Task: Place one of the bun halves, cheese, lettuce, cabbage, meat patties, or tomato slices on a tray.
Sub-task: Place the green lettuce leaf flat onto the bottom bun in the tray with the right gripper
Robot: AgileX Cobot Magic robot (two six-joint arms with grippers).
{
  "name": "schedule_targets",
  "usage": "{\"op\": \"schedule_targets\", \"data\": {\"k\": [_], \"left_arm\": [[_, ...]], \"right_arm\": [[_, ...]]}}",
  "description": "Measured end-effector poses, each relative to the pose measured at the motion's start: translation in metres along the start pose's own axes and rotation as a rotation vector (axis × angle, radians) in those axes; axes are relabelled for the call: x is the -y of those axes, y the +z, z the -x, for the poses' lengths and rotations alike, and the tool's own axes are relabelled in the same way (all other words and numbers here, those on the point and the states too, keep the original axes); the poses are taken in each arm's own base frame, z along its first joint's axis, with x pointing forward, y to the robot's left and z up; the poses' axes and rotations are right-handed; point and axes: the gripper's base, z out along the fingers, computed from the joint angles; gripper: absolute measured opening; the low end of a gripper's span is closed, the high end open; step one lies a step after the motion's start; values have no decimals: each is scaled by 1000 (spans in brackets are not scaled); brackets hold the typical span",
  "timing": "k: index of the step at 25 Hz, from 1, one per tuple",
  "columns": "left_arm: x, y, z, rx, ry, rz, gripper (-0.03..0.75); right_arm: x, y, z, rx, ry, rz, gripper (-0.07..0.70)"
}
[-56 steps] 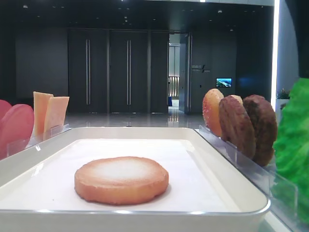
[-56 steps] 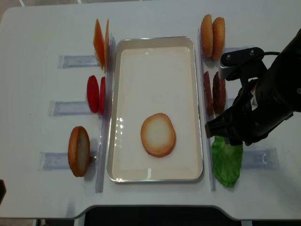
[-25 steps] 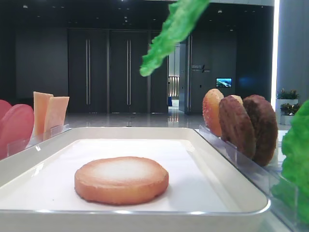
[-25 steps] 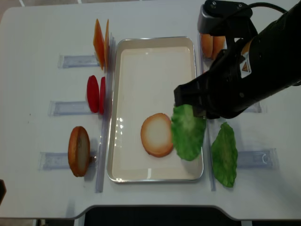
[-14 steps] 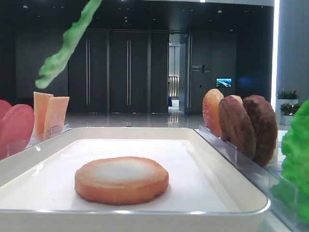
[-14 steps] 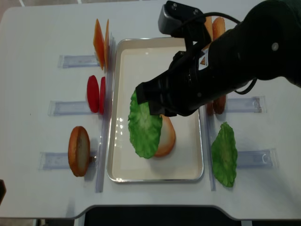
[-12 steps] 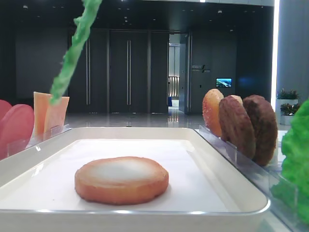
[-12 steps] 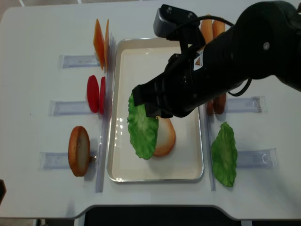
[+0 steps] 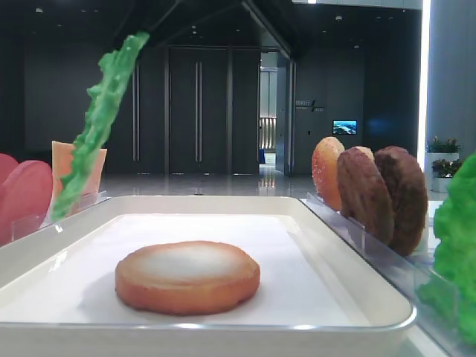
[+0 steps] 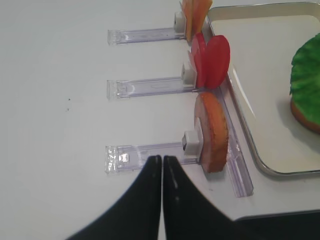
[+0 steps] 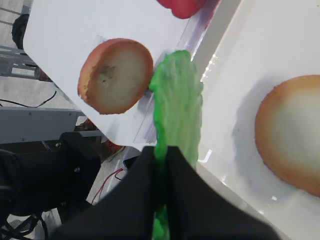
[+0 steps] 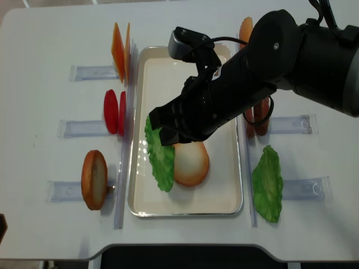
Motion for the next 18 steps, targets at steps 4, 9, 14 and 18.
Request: {"op": "schedule_targets", "data": {"k": [4,9,14,18], "left_arm": [[0,0,0,0,0,0,-1],[0,0,0,0,0,0,-1],[0,0,0,0,0,0,-1],[0,0,0,0,0,0,-1]], "right_arm": [[13,-1,7,18,21,-13,20],[24,6,11,9,30,-16,20],[31,17,10,-16,31,-26,20],[33,17,11,-14,23,-27,20]]}}
